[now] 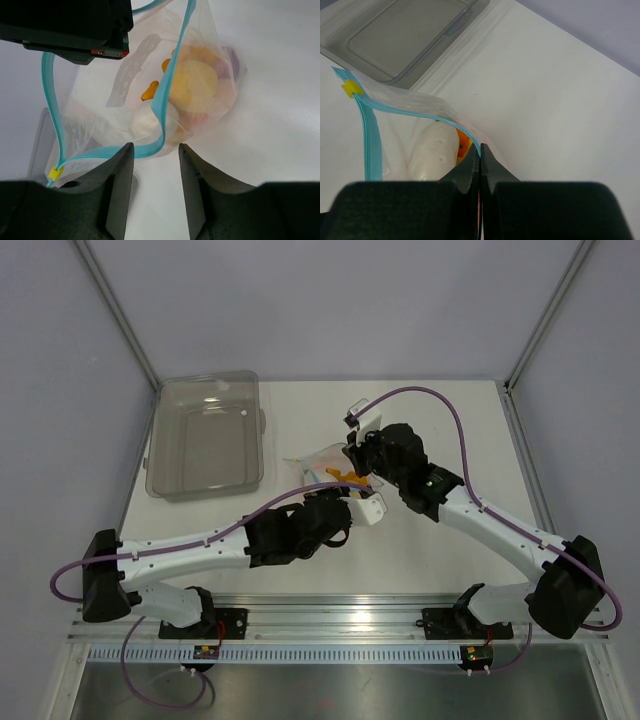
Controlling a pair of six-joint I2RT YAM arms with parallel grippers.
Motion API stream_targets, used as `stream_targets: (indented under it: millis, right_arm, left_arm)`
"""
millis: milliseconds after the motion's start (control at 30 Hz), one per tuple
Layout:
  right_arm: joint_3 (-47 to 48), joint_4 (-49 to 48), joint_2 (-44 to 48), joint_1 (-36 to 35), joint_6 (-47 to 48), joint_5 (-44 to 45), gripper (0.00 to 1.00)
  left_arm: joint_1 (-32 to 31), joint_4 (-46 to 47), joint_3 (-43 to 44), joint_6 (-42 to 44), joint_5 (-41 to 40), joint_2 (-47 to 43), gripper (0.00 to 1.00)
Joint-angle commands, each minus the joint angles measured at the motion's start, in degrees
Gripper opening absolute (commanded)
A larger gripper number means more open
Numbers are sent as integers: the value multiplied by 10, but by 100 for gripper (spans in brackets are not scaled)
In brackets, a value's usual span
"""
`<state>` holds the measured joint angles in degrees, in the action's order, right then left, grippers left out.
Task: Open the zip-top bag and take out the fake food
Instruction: Open the zipper of the food storage bag at the center of the board.
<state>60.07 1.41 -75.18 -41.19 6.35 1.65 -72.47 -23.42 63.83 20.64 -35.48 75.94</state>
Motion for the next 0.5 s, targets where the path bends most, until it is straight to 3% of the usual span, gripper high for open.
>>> stream_targets:
  millis: [0, 333, 467]
  right_arm:
    - [-1, -37, 10, 2, -2, -4, 0]
    - [-10, -42, 22, 3, -5, -37, 1]
    - [-10, -40, 23, 3, -6, -38, 1]
  left_arm:
    - [-1, 58, -31, 37, -7, -46, 45]
    - [33, 187, -123, 70, 51, -127, 50]
    - [38, 186, -122, 77, 84, -113, 50]
